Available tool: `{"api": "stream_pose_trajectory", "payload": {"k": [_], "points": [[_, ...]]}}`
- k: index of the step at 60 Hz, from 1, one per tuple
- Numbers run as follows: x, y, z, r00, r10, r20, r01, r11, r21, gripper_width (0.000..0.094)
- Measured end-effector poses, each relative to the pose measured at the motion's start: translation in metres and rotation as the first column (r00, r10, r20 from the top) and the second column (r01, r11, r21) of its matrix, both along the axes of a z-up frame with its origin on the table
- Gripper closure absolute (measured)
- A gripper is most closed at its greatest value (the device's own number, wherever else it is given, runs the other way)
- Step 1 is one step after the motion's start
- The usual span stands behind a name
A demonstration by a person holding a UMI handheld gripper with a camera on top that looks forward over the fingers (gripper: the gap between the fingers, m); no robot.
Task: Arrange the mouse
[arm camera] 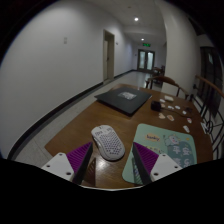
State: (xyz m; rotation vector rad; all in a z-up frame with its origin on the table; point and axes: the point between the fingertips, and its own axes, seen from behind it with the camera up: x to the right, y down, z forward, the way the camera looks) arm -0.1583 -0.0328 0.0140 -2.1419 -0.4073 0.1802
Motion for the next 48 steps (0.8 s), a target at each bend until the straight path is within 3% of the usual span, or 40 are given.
{"api": "stream_pose_trajectory", "payload": {"k": [8, 26, 30, 33, 43, 48], "points": [[-0.009, 0.012, -0.026, 1.000, 0.021, -0.001, -0.021, 0.997, -0.070, 0.0124], [-0.007, 0.091, -0.032, 0.992, -0.124, 0.003, 0.124, 0.991, -0.043, 0.0174], [-0.009, 0.104, -0.033, 0.991, -0.131, 0.002, 0.131, 0.990, -0.052, 0.0292], [-0.008, 0.104, -0.033, 0.990, -0.141, 0.001, 0.141, 0.988, -0.056, 0.0435], [-0.016, 0.089, -0.024, 0.997, -0.062, -0.045, 0.059, 0.996, -0.063, 0.0574], [0.008, 0.088, 0.023, 0.993, -0.088, -0.074, 0.092, 0.994, 0.051, 0.0575]]}}
